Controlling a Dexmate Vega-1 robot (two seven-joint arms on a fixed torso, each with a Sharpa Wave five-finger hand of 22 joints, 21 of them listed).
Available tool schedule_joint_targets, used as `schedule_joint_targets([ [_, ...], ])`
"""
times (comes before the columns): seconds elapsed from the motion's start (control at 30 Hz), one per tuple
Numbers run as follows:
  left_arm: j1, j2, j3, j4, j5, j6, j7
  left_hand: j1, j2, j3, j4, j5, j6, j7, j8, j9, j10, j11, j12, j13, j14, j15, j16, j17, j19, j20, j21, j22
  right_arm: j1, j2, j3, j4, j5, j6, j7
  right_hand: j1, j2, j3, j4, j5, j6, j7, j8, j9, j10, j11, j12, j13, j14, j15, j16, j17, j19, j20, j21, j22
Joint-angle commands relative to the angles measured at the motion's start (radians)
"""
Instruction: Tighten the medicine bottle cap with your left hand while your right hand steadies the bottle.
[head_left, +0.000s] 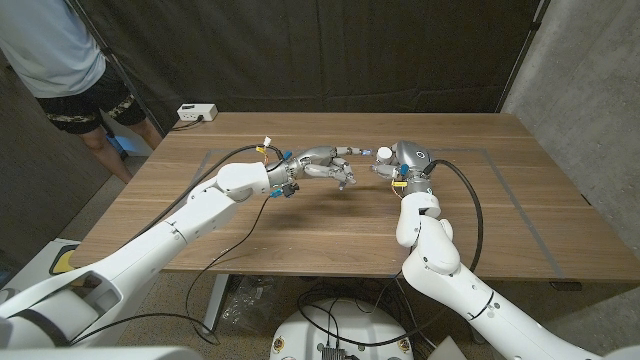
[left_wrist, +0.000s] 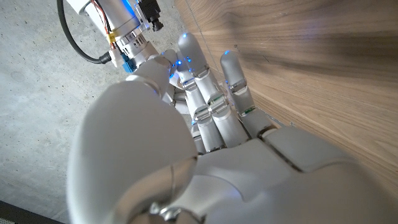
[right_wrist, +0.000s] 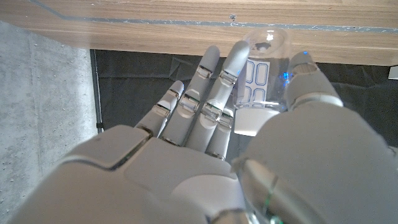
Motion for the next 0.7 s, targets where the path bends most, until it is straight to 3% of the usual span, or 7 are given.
schedule_joint_targets([
  [0.03, -0.017, -0.015, 0.007, 0.029, 0.000, -0.030, -0.026, -0.006, 0.000, 0.007, 0.000, 0.004, 0.000, 0.000, 0.002, 0.001, 0.029, -0.024, 0.010, 0.244, 0.008, 0.000, -0.003, 0.008, 0.008, -0.099, 0.004, 0.002, -0.002, 0.004, -0.006, 0.000, -0.007, -0.008, 0.004, 0.184, 0.189, 0.033, 0.028, 0.004, 0.160, -0.150, 0.007, 0.004, 0.004, -0.006, -0.003, 0.002, 0.010, -0.058, 0.004, 0.005, 0.005, -0.079, 0.003, 0.002],
  [0.7, -0.032, -0.035, 0.015, 0.058, 0.001, -0.043, -0.042, 0.001, 0.002, -0.004, -0.004, -0.001, 0.001, -0.003, 0.003, 0.001, 0.024, -0.022, 0.010, 0.249, 0.003, 0.004, -0.004, 0.004, 0.000, -0.096, 0.005, 0.003, 0.009, 0.007, -0.020, -0.012, -0.032, -0.005, 0.011, 0.185, 0.188, 0.036, 0.027, 0.002, 0.160, -0.150, 0.007, 0.004, 0.003, -0.006, -0.003, 0.006, 0.012, -0.058, 0.003, 0.005, 0.007, -0.080, 0.003, 0.002],
])
